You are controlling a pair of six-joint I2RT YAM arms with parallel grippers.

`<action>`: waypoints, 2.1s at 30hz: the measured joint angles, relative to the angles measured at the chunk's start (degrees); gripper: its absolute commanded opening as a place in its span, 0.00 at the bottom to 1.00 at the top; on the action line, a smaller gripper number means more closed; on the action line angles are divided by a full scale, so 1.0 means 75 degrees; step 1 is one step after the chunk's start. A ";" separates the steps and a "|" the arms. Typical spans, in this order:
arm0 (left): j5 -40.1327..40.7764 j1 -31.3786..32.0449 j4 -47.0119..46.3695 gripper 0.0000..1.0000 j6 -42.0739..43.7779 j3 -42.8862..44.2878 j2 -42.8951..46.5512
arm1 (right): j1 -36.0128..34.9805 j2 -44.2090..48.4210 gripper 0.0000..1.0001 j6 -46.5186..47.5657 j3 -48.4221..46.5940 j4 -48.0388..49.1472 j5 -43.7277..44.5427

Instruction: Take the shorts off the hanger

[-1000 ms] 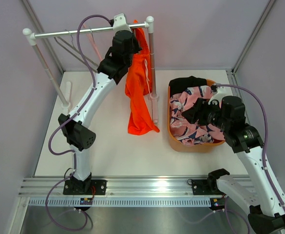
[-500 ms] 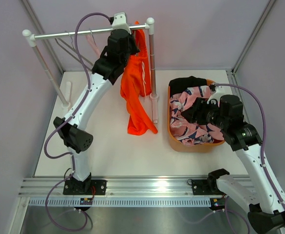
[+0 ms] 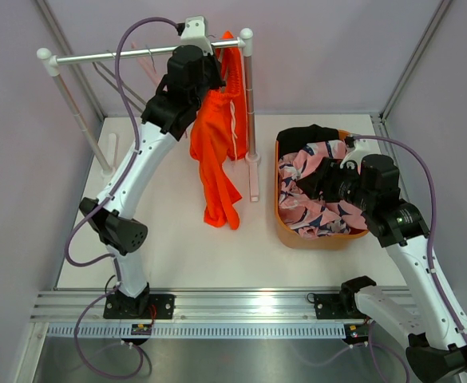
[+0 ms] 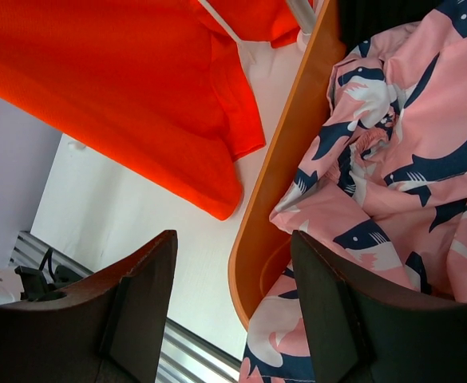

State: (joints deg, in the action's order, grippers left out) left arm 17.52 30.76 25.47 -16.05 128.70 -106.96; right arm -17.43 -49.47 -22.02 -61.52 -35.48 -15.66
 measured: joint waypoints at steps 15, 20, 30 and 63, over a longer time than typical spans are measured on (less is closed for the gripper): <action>-0.0347 0.0000 0.0300 0.00 0.0090 -0.1614 0.1463 | 0.0000 0.0096 0.67 -0.0329 0.0006 0.0064 0.0015; -0.0455 0.0000 0.0300 0.00 0.0143 -0.2101 0.2177 | 0.0000 0.0093 0.67 -0.0478 0.0149 0.0119 0.0015; -0.0679 0.0119 0.0329 0.00 0.0143 -0.4062 0.3917 | 0.0000 0.0458 0.67 -0.0764 0.0414 -0.0041 0.0017; -0.0341 0.4159 0.2148 0.00 0.0137 -0.7484 0.7388 | -0.2559 -0.0335 0.64 -0.1317 0.0329 0.0321 0.1081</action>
State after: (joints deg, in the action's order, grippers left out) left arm 14.96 61.95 41.58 -15.03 72.58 -51.55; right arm -36.62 -51.99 -31.90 -59.05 -33.08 -7.55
